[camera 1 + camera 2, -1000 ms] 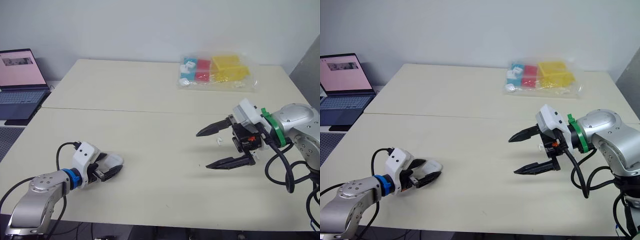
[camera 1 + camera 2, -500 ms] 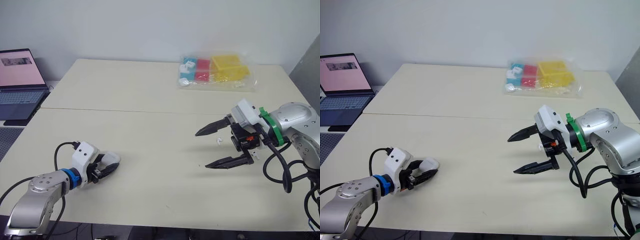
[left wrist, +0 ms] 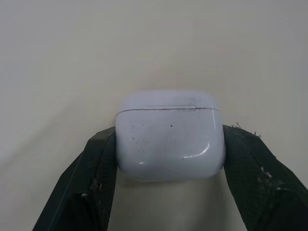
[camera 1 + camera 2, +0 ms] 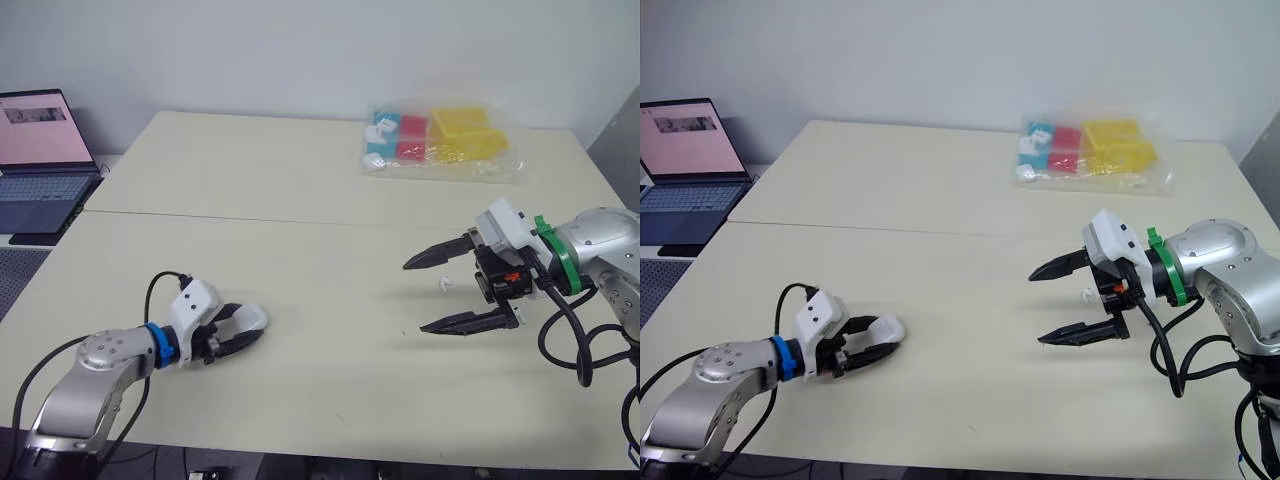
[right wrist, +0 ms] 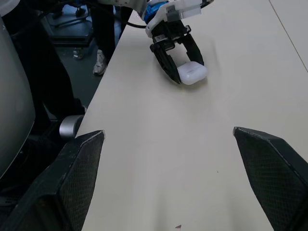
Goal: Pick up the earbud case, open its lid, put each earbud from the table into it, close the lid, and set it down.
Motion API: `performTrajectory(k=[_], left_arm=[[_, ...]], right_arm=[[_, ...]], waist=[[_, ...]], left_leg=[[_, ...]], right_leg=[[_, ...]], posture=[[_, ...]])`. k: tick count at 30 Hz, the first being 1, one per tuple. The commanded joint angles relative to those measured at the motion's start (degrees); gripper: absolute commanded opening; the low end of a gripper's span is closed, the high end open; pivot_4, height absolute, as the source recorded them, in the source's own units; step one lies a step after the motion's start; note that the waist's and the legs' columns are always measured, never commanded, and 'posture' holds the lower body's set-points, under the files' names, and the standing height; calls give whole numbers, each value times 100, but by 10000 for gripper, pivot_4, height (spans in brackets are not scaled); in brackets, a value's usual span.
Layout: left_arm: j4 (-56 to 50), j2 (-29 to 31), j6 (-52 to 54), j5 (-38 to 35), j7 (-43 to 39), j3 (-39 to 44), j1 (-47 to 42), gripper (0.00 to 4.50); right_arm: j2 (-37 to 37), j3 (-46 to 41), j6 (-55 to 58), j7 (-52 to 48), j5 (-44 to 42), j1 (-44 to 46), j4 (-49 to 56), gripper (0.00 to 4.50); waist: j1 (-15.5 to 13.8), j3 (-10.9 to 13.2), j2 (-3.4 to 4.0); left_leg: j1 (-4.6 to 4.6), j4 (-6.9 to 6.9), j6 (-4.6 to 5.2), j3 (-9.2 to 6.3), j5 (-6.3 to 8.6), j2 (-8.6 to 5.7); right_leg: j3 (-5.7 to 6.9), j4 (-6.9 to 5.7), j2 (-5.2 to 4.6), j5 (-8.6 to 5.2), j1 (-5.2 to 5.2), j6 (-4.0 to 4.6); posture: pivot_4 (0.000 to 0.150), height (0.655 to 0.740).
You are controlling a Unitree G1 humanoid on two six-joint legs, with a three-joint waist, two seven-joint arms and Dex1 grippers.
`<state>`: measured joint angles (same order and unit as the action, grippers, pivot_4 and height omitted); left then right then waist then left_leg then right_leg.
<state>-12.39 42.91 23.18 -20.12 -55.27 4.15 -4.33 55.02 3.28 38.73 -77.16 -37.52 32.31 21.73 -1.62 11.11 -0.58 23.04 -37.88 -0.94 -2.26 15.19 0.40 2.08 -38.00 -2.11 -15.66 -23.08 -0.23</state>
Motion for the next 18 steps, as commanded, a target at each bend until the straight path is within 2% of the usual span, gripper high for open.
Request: performTrajectory(k=[1, 8, 13, 18], left_arm=[[-135, -283, -705, 82, -300, -480, -731, 27853], [569, -751, -2660, 961, -528, -1270, -1664, 27853], [1224, -1123, -4178, 1521, -422, -1586, -2212, 27853], [1632, -1329, -4933, 1657, -331, -1655, -2367, 27853]], right_arm=[[82, -382, 158, 227, -212, -82, 255, 45000], [-320, -963, 1135, 1502, -1019, -224, 547, 45000], [-675, -1245, 3518, 3386, -2330, -192, 608, 45000], [-1491, -1425, 4330, 4801, -3021, -133, 531, 45000]], waist=[[-12, 0, 0], [70, 0, -1], [32, -1, -2], [56, -1, -3]], left_leg=[[6, -3, 0, 1, 0, -1], [-5, -2, 3, 31, 0, 4], [-5, -7, 4, 27, -1, 13], [-7, -9, 5, 44, -2, 12]], right_leg=[[0, -1, 0, 7, -5, -1], [-20, -7, 14, 14, -6, -9], [-16, -16, 28, 19, -7, 0], [-38, -17, 30, 26, -8, -8]], posture=[[1500, 7400], [1500, 7400], [1500, 7400], [1500, 7400]])
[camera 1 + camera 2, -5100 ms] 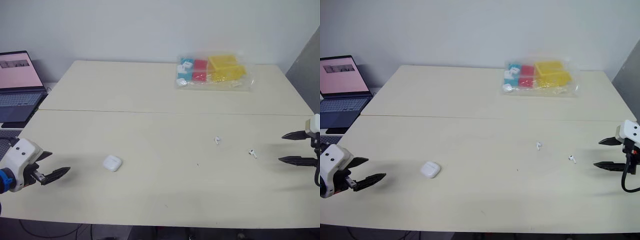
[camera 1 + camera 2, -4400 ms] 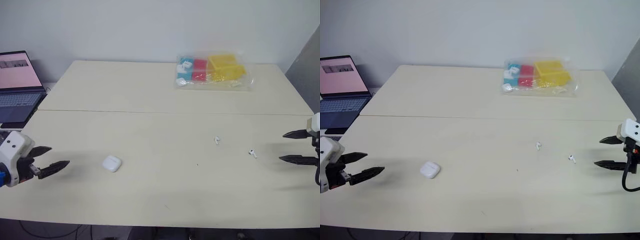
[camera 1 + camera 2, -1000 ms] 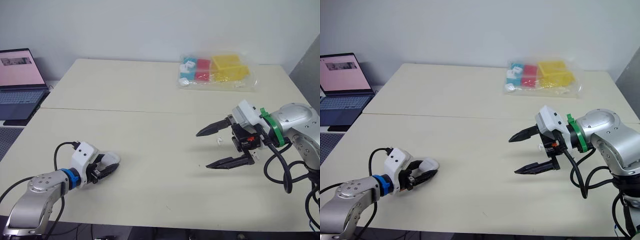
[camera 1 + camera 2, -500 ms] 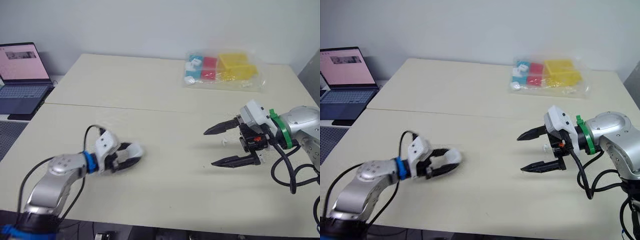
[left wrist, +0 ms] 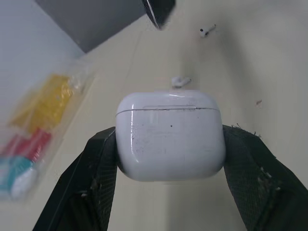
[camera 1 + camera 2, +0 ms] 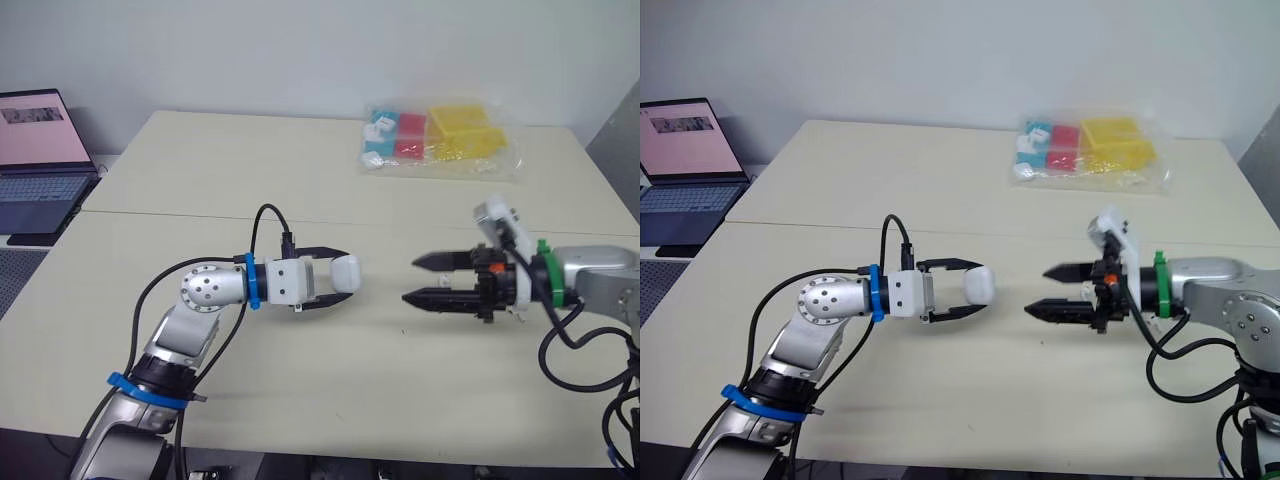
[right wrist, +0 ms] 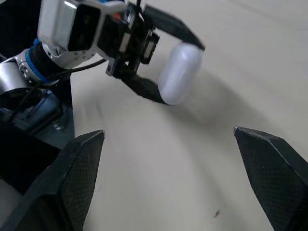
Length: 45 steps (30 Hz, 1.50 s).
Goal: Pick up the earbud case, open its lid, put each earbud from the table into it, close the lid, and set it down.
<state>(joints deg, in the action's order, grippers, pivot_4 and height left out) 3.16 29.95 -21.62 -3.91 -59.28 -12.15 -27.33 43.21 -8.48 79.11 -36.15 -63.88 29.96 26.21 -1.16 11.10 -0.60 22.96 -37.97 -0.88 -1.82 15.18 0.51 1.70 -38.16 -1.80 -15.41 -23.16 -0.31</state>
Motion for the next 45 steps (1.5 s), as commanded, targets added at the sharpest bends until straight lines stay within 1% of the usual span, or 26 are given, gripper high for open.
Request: performTrajectory(k=[1, 4, 7, 12, 17, 21, 32, 35, 36, 39, 43, 44, 45], left_arm=[[130, -61, -606, 39, 63, -48, -80, 27853], [231, -138, -817, -52, 36, -71, -107, 27853], [269, -157, -901, -138, -47, -113, -127, 27853], [389, -188, -880, -47, 119, -53, -286, 27853], [370, -166, -888, -44, 181, -50, -306, 27853], [204, -165, -841, -74, 221, -68, -228, 27853], [-76, -184, -581, -110, 338, -74, -122, 27853], [-135, -195, -548, -95, 351, -90, -107, 27853], [-154, -190, -561, -94, 345, -94, -94, 27853], [-175, -152, -564, -159, 284, -74, -48, 27853], [-160, -171, -557, -233, 282, -28, -77, 27853], [-157, -193, -539, -248, 311, -17, -79, 27853], [-156, -207, -529, -257, 330, -11, -78, 27853]], right_arm=[[-540, -187, 308, 957, -340, 132, 40, 45000], [-954, -99, 264, 1358, -220, 185, -108, 45000], [-1097, -51, 192, 1438, -207, 210, -198, 45000], [-1413, 9, 205, 1636, -315, 194, -358, 45000], [-1555, 65, 197, 1716, -276, 200, -434, 45000], [-1912, -20, 132, 1938, -342, 270, -650, 45000], [-2019, -55, 185, 1911, -419, 357, -850, 45000], [-2069, -47, 153, 1915, -429, 376, -910, 39083], [-2092, -61, 145, 1911, -452, 379, -926, 36199], [-2129, -72, 161, 1859, -528, 376, -951, 25205], [-2146, -87, 189, 1871, -649, 378, -1009, 9417], [-2153, -89, 204, 1890, -686, 384, -1033, 7635], [-2155, -90, 212, 1907, -715, 388, -1049, 7856]], waist=[[15, 0, 0], [22, 0, 0], [30, 0, 0], [46, -1, -1], [79, -1, -1], [121, -1, -1], [127, -1, -1], [128, -1, -1], [128, -1, -1], [128, -1, -1], [128, -1, -1], [128, -1, -1], [128, -1, -1]], left_leg=[[0, 1, 0, 5, 0, 1], [-4, 1, 1, 16, 0, 7], [-5, 0, 1, 30, 0, 6], [-6, -6, 3, 43, 0, 5], [-8, -7, 3, 46, 0, 6], [-8, -7, 4, 46, 0, 9], [-10, -7, 4, 49, 0, 9], [-10, -7, 4, 49, 0, 9], [-11, -7, 4, 49, 0, 9], [-12, -7, 4, 49, 0, 9], [-12, -7, 4, 50, 0, 9], [-12, -8, 4, 50, 0, 9], [-12, -8, 4, 51, 0, 9]], right_leg=[[-14, 0, 9, 2, -3, -3], [-38, 0, 34, 6, -6, -10], [-56, 1, 48, 12, -8, -21], [-73, 5, 51, 21, -8, -35], [-78, 3, 53, 22, -9, -35], [-79, 0, 55, 22, -10, -35], [-84, -2, 55, 22, -12, -35], [-85, -4, 55, 22, -12, -35], [-85, -5, 55, 22, -12, -35], [-86, -6, 56, 22, -12, -35], [-87, -6, 56, 22, -12, -35], [-87, -6, 56, 22, -12, -35], [-87, -6, 56, 23, -12, -35]], posture=[[1500, 7400], [1500, 7400], [1500, 7400], [1500, 7400], [1500, 7400], [1500, 7400], [1500, 7400], [1500, 7400], [1500, 7400], [1500, 7400], [1500, 7400], [1500, 7400], [1500, 7400]])
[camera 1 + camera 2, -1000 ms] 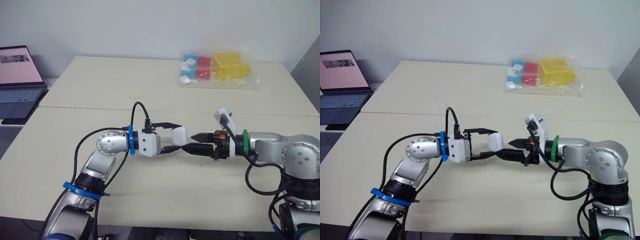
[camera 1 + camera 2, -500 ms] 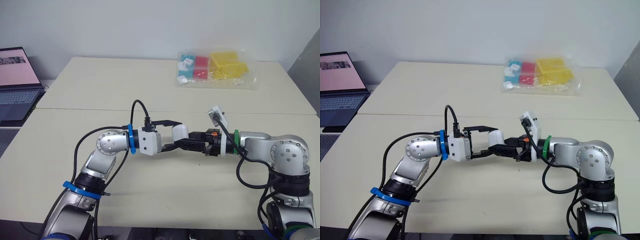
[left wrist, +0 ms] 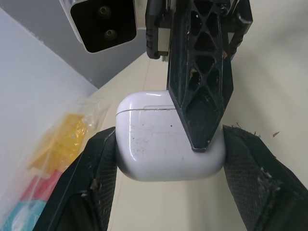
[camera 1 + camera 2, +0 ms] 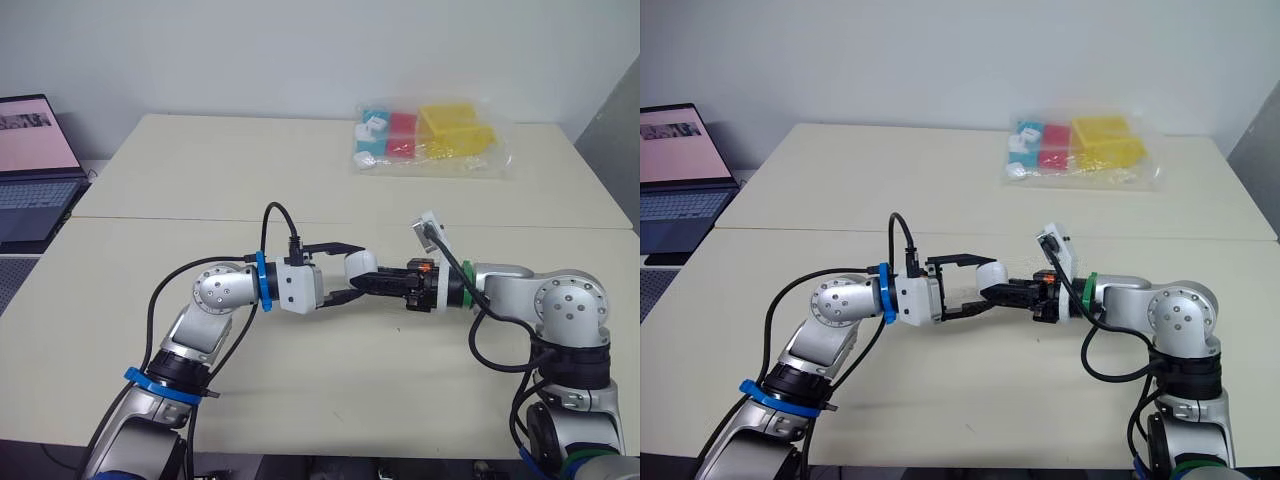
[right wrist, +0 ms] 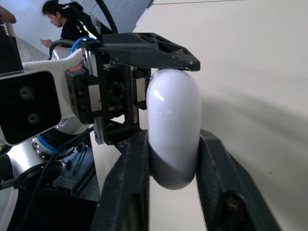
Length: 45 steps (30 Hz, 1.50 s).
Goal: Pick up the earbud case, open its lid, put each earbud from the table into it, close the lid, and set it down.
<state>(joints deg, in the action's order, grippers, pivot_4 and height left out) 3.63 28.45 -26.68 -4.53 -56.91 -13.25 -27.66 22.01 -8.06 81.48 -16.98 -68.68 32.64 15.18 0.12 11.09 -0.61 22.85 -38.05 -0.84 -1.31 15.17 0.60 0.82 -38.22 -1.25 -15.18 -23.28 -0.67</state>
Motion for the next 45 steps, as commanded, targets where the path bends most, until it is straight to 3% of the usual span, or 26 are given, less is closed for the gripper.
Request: performTrajectory(k=[1, 7, 12, 16, 21, 24, 28, 31, 36, 45], left_arm=[[-206, -61, -17, -196, 104, 101, -39, 27853], [-252, -106, 371, -492, 71, 180, -26, 27853], [-139, 46, 639, -446, 77, 300, -155, 43414], [-250, 520, 1600, -711, -294, 388, -181, 45000], [-728, 986, 3547, -1341, -506, 543, -276, 45000], [-1157, 1208, 4582, -1606, -625, 480, -346, 45000], [-1860, 1379, 5853, -1712, -642, 102, -553, 45000], [-2088, 858, 6511, -1694, 5, 30, -858, 45000], [-2318, 508, 7008, -1648, 184, -239, -1165, 45000], [-2069, 382, 6953, -1302, 285, -582, -1377, 45000]], right_arm=[[-34, -131, -22, 4, -258, 120, 50, 7856], [-12, -178, 64, 69, -487, 148, -31, 7856], [92, -191, 121, 82, -611, 247, -156, 7856], [675, 98, 116, -342, -248, 420, -80, 7856], [2332, 1529, -1236, -2087, 1490, 796, 482, 7856], [3007, 2293, -2252, -3036, 2561, 990, 575, 7856], [3698, 3509, -4162, -4155, 4636, 1432, 543, 7856], [3565, 3745, -4732, -4426, 5292, 1586, 295, 7856], [3223, 3771, -4958, -4757, 5785, 1701, 124, 7856], [2675, 3677, -4756, -5111, 6218, 1991, -77, 7856]], waist=[[0, 0, 0], [1, 0, 0], [1, 0, 0], [8, 0, 0], [16, 1, 0], [25, 1, 0], [38, 1, 0], [25, 2, -4], [21, 4, -7], [25, 5, -6]], left_leg=[[0, 0, 0, 0, 0, 0], [0, 0, 0, 1, 0, 0], [-1, 0, 0, 1, 0, 1], [-3, -2, 0, 2, 0, 1], [1, -9, 1, 6, 0, -1], [1, -9, 1, 5, 0, 3], [-1, -6, 0, 6, 0, 6], [1, -14, 0, 8, -1, 4], [4, -35, -1, 10, -1, 5], [2, -64, -1, 9, -1, 7]], right_leg=[[0, 0, 0, 0, 0, 0], [-1, 0, 0, 0, 0, 0], [-1, -1, 2, 0, 0, 0], [-5, -19, 5, 0, -6, -1], [-7, -33, 6, -2, -22, -3], [-7, -35, 11, -9, -26, -13], [-9, -36, 15, -19, -29, -30], [-11, -40, 13, -19, -28, -30], [-17, -56, 12, -3, -28, -3], [-18, -77, 13, -2, -28, 0]], posture=[[1500, 7400], [1500, 7400], [1500, 7400], [1500, 7400], [1500, 7400], [1500, 7400], [1500, 7400], [1500, 7400], [1500, 7400], [1500, 7400]])
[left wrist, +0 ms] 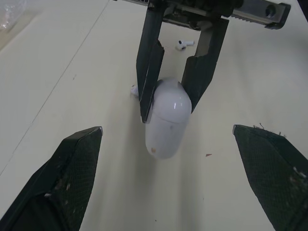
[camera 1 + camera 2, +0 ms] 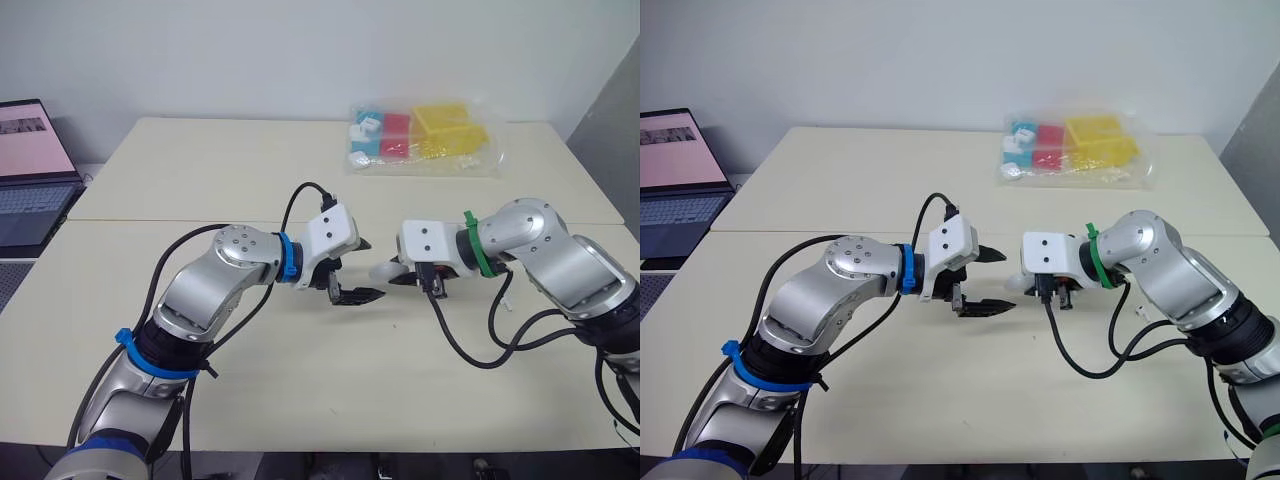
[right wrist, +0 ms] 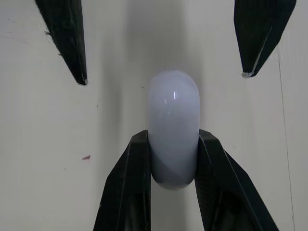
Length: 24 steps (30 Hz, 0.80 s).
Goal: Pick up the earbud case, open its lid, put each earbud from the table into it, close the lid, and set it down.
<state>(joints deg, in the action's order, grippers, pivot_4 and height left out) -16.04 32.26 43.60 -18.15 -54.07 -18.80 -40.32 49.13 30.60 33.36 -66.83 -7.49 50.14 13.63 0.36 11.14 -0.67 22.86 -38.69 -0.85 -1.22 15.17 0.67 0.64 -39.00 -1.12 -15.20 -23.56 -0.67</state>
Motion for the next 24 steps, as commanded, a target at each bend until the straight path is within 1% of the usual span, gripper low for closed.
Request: performTrajectory(k=[1, 4, 15, 18, 24], left_arm=[[-96, 18, -109, 99, -22, -61, -110, 45000], [-10, 42, -333, 277, -42, -144, -68, 45000], [106, -194, -218, 197, 93, 55, -65, 45000], [174, -175, -338, 262, 86, 42, -79, 39475], [199, -226, -378, 205, 57, 54, -67, 20632]], right_arm=[[-63, -198, 78, -153, 121, 262, 72, 7856], [-135, -229, 183, -231, 159, 328, 109, 7856], [-204, -348, 357, -349, 178, 292, 270, 7856], [-226, -367, 354, -362, 187, 281, 260, 7856], [-246, -404, 322, -388, 185, 261, 225, 7856]], waist=[[-3, 0, 0], [-10, 0, 0], [-16, 0, 0], [-15, 0, 0], [-16, 0, 0]], left_leg=[[1, -2, 0, 0, 0, 0], [2, -6, 0, -1, 0, -4], [3, -7, 0, -1, 0, -3], [3, -8, 0, -1, 0, -4], [4, -8, 0, -1, 0, -4]], right_leg=[[0, 0, 0, 0, 0, 0], [0, 1, -4, 0, 4, 0], [1, 1, -5, 1, 4, 1], [0, 0, -5, 1, 4, 1], [0, 0, -5, 1, 4, 1]], posture=[[1500, 7400], [1500, 7400], [1500, 7400], [1500, 7400], [1500, 7400]])
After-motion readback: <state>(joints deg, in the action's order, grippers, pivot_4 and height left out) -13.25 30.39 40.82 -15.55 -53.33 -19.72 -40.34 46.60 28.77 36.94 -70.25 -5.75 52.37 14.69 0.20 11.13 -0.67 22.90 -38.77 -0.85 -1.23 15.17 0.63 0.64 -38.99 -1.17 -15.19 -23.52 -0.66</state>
